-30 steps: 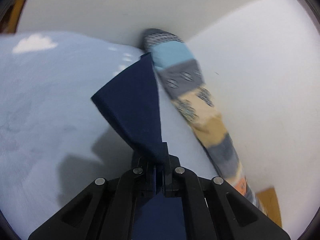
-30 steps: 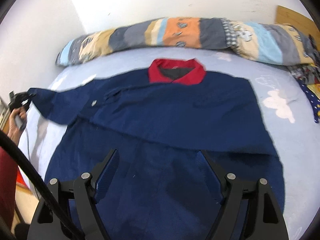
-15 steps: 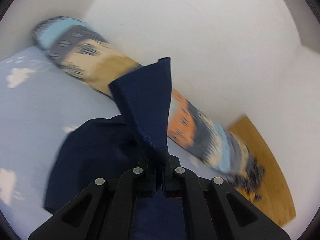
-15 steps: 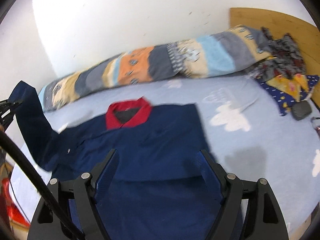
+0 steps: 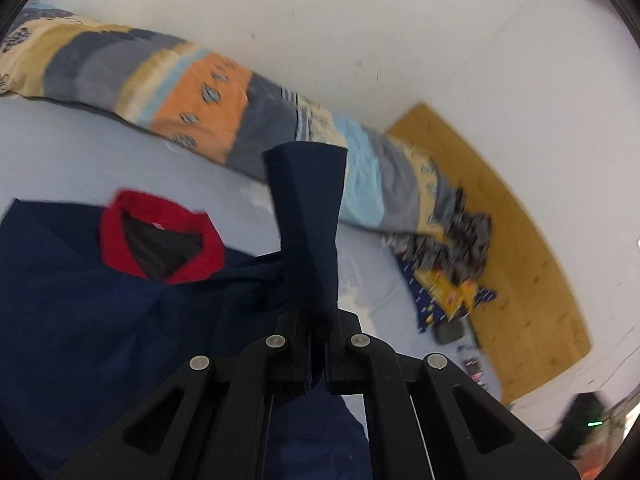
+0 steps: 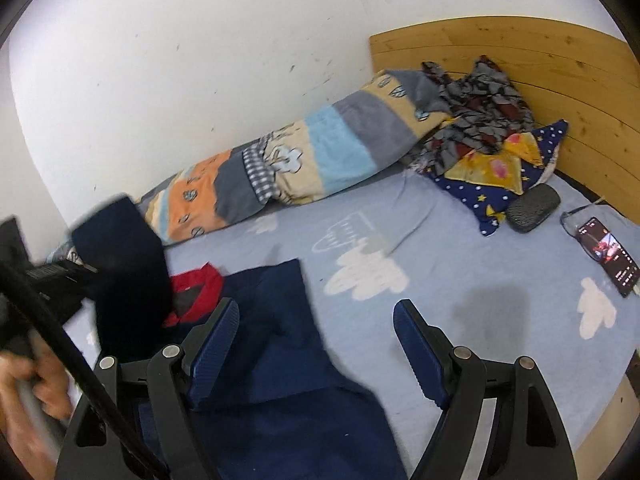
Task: Fold large clothes
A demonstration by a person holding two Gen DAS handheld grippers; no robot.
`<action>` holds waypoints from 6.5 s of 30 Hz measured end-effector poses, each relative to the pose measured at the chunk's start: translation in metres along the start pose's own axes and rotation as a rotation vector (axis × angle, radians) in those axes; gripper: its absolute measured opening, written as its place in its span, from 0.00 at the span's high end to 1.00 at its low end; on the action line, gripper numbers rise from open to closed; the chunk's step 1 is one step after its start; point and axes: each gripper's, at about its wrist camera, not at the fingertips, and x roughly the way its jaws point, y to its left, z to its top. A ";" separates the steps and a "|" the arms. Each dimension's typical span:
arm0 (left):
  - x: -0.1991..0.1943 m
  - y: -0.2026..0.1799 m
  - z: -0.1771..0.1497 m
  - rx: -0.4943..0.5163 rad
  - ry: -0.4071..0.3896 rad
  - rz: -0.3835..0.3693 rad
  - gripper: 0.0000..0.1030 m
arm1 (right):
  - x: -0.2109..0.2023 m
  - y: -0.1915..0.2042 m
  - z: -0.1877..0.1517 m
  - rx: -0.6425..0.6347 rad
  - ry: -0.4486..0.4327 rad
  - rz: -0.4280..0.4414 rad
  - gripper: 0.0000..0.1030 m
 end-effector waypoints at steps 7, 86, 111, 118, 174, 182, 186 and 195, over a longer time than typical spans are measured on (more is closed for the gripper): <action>0.099 -0.006 -0.073 0.028 0.145 0.191 0.82 | 0.000 -0.012 0.005 0.017 0.001 -0.007 0.19; -0.146 0.087 -0.181 0.228 0.020 0.736 0.17 | 0.106 0.079 -0.071 -0.322 0.324 0.042 0.19; -0.176 0.084 -0.184 0.261 -0.101 0.725 0.17 | 0.089 0.092 -0.092 -0.335 0.349 0.129 0.35; -0.189 0.080 -0.194 0.301 -0.117 0.720 0.17 | 0.035 0.081 -0.154 -0.360 0.322 0.110 0.32; -0.334 0.238 -0.284 -0.333 0.110 0.607 0.12 | -0.029 -0.063 -0.293 0.011 0.729 0.125 0.82; -0.325 0.249 -0.288 -0.378 0.142 0.581 0.12 | -0.081 -0.059 -0.236 0.196 0.488 0.571 0.86; -0.316 0.247 -0.291 -0.363 0.173 0.560 0.12 | -0.097 -0.053 -0.199 0.186 0.369 0.654 0.86; -0.305 0.245 -0.304 -0.348 0.232 0.485 0.45 | -0.077 -0.045 -0.154 0.238 0.299 0.671 0.86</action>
